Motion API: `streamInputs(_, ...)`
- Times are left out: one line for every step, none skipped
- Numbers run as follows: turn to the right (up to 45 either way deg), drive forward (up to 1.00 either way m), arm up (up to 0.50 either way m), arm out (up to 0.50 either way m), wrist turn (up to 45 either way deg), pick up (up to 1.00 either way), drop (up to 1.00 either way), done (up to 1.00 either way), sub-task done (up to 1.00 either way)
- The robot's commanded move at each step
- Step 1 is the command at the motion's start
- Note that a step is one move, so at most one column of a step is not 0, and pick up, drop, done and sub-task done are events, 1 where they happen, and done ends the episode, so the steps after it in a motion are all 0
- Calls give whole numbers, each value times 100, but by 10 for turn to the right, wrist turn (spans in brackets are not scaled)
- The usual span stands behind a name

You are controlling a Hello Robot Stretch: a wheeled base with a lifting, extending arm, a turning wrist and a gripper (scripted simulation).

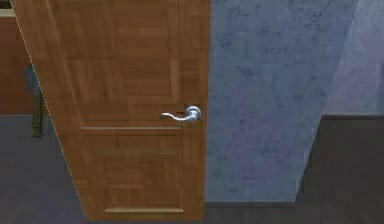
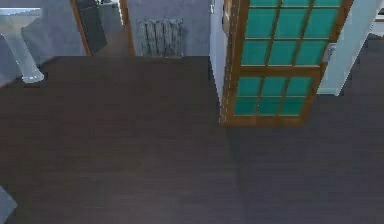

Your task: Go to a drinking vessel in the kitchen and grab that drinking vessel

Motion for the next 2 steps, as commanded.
streamInputs(180,0,0,0,0,0,0,0,0)
streamInputs(0,5,0,0,0,0,0,0,0)
